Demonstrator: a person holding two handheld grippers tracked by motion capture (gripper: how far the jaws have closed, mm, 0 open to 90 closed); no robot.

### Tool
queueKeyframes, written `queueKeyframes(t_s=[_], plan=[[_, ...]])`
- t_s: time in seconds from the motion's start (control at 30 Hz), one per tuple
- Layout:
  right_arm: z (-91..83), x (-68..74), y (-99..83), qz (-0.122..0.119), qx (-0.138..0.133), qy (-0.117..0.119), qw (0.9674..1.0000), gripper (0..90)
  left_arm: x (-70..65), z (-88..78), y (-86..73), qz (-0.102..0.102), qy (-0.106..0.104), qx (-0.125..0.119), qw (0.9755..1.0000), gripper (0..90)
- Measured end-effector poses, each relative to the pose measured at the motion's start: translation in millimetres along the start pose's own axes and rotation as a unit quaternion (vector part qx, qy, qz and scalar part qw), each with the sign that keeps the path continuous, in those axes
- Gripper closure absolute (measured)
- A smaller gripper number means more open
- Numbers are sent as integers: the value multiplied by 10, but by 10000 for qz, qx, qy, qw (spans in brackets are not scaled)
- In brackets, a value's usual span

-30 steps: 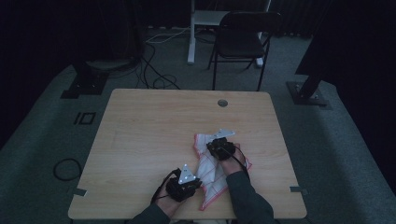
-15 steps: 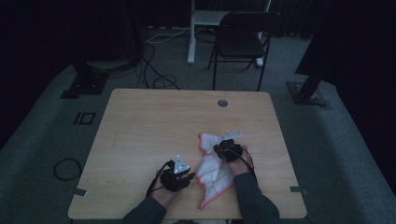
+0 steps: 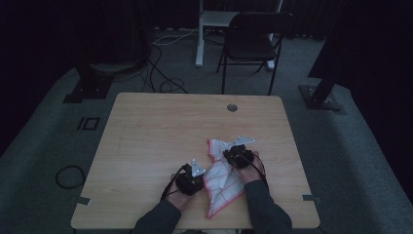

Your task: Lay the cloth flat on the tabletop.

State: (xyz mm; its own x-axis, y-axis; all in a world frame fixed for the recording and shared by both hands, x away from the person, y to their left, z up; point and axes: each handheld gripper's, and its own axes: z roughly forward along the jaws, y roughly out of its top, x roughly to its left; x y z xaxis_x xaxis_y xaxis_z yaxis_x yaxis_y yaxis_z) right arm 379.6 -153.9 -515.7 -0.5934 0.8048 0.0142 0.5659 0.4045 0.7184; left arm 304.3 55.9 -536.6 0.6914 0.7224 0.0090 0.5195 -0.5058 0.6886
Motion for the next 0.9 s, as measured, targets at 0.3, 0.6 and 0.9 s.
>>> queueKeyframes(t_s=[0.3, 0.6, 0.9], plan=[[-96, 1, 27, 1, -206, 163, 9997, 801, 200, -427, 119, 30, 518, -599, 9969, 892], [-78, 157, 108, -206, -196, 306, 9991, 640, 187, -700, 5, 53, 345, -903, 9953, 890], [-100, 215, 71, -368, 23, 219, 9991, 672, -113, -622, -83, 180, -254, -849, 9959, 887]])
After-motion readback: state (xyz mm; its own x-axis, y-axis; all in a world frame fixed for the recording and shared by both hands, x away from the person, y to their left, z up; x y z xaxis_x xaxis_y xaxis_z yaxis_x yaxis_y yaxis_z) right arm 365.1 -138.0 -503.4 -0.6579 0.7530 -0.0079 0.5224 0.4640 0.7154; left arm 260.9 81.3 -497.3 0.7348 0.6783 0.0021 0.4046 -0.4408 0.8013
